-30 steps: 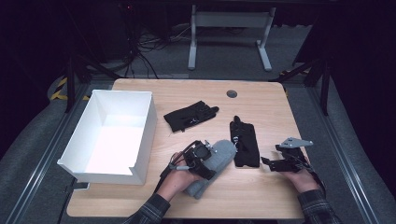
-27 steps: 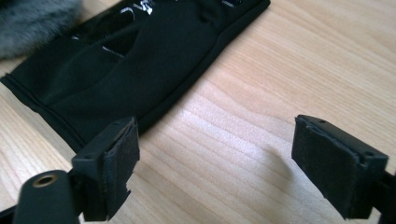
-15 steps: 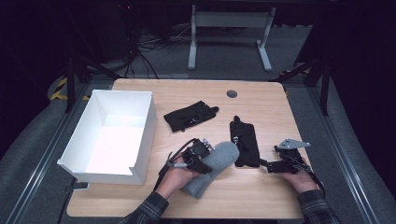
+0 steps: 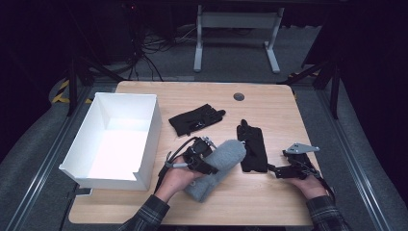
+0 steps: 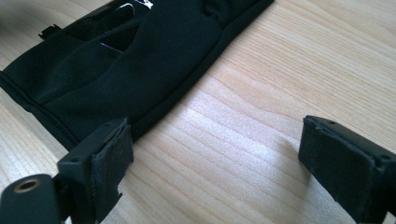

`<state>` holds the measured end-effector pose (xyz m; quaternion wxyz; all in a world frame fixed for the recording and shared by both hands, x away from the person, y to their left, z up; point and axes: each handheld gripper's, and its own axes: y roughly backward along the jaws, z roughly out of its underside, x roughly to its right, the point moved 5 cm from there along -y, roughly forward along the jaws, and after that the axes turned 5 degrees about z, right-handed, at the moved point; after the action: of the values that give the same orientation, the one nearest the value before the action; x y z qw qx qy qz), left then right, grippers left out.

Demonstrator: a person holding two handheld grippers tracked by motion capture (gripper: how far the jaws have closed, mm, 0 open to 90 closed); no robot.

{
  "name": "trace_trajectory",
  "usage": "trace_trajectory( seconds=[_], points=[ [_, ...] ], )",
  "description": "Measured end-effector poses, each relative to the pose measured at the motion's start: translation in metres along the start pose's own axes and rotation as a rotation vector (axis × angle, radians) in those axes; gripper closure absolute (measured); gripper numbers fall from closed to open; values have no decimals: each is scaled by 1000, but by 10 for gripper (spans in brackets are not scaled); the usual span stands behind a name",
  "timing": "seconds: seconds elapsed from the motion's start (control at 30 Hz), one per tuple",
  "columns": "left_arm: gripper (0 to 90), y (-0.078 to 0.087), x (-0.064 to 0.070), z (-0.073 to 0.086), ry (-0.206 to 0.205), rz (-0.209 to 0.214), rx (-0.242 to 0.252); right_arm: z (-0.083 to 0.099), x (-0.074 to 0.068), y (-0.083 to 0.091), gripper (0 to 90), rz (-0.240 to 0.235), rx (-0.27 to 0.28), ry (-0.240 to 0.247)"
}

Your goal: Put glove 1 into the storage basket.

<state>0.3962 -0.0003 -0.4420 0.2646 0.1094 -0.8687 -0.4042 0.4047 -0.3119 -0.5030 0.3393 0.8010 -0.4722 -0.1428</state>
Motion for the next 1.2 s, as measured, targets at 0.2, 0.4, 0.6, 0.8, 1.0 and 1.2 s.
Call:
trace_trajectory(
  seconds=[0.2,0.4,0.6,0.8,1.0,1.2],
  points=[
    [660,25,6,-12,-11,-17,39,0,0,0,105,0,0,0],
    [659,59,15,-27,-24,-58,74,0,0,0,105,0,0,0],
    [659,93,22,-39,-28,-102,83,0,0,0,105,2,1,0],
    [659,125,19,-44,-14,-111,106,0,0,0,105,0,1,-2],
    [658,159,9,-39,3,-138,127,0,0,0,105,1,1,-2],
    [657,193,-3,-26,45,-156,158,0,0,-1,105,1,1,-3]
  ],
)
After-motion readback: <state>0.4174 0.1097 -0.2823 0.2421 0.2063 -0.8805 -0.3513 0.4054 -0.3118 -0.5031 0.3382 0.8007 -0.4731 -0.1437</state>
